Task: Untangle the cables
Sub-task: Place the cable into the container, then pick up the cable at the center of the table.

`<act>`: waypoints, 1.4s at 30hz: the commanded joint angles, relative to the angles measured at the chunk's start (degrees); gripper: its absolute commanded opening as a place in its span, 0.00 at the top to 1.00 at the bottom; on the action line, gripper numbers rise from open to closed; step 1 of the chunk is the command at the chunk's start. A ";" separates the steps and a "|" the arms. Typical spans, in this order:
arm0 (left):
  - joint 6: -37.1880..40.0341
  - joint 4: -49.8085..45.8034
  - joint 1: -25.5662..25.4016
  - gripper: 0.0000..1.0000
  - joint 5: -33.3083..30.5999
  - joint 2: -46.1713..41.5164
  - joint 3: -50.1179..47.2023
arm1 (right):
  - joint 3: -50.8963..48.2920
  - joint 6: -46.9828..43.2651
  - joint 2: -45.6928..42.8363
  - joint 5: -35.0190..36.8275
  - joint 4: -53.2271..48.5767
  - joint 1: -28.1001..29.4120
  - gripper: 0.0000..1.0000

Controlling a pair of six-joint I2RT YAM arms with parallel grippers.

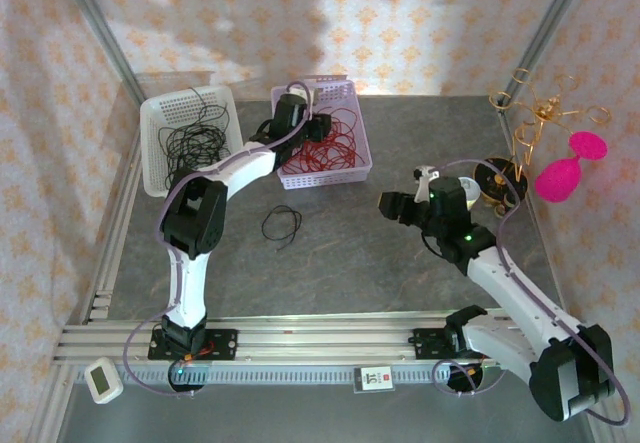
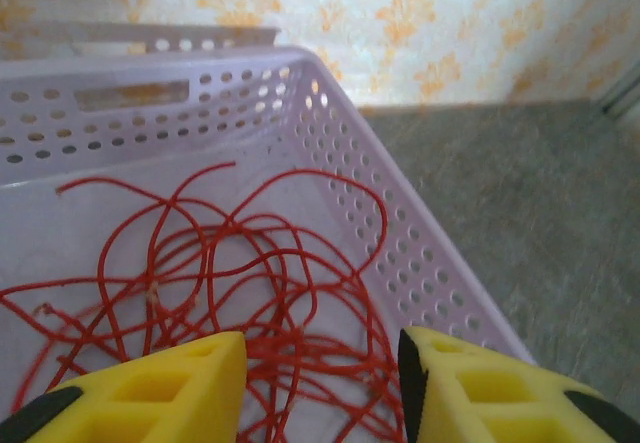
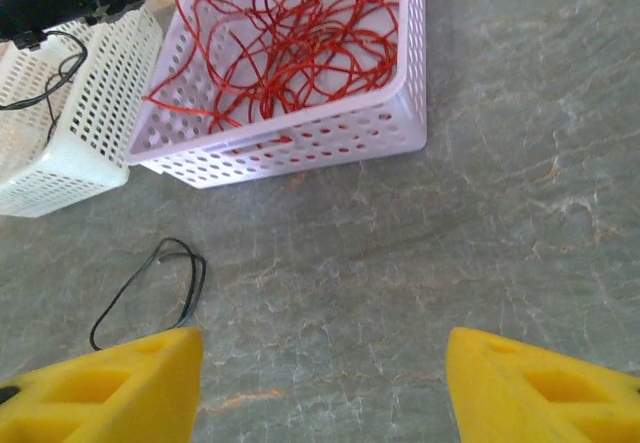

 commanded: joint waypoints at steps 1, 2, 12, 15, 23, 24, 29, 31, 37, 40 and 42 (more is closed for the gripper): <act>0.86 -1.55 -0.24 0.50 -2.61 -6.01 -1.85 | -0.22 1.12 0.53 -0.94 3.25 -0.24 0.36; 1.22 -3.08 -0.24 0.47 -3.00 -7.15 -1.95 | -0.21 1.08 0.93 -0.97 3.69 -0.23 0.36; -6.26 -8.43 -1.29 0.49 -13.37 -33.56 -27.15 | -0.26 0.55 4.42 -2.59 6.89 0.35 0.37; -14.05 -10.62 -1.30 0.55 -15.73 -42.24 -39.03 | -0.35 0.24 5.93 -2.98 8.39 1.06 0.38; -30.87 -12.23 -4.03 0.43 -12.76 -50.76 -56.68 | 1.31 -0.86 11.81 -2.83 12.32 4.11 0.40; -33.20 -11.63 -4.46 0.43 -12.57 -50.36 -57.62 | 1.70 -1.09 12.36 -2.63 12.34 4.72 0.40; -41.11 -7.13 -6.86 0.30 -13.27 -47.97 -61.04 | 0.76 -0.48 11.47 -0.77 13.10 6.61 0.40; -42.83 -6.05 -7.45 0.30 -13.75 -46.37 -61.35 | -0.39 0.00 10.19 -0.33 13.36 6.69 0.40; -47.79 -6.38 -10.03 0.40 -16.91 -42.04 -61.09 | -2.55 -0.42 6.43 2.31 11.89 6.66 0.40; -51.35 -8.64 -10.61 0.44 -19.78 -39.51 -60.41 | -3.53 -0.42 4.95 3.18 11.89 6.67 0.39; -52.33 -7.94 -10.79 0.44 -20.66 -37.90 -60.68 | -3.97 -0.28 4.48 3.32 11.95 6.67 0.39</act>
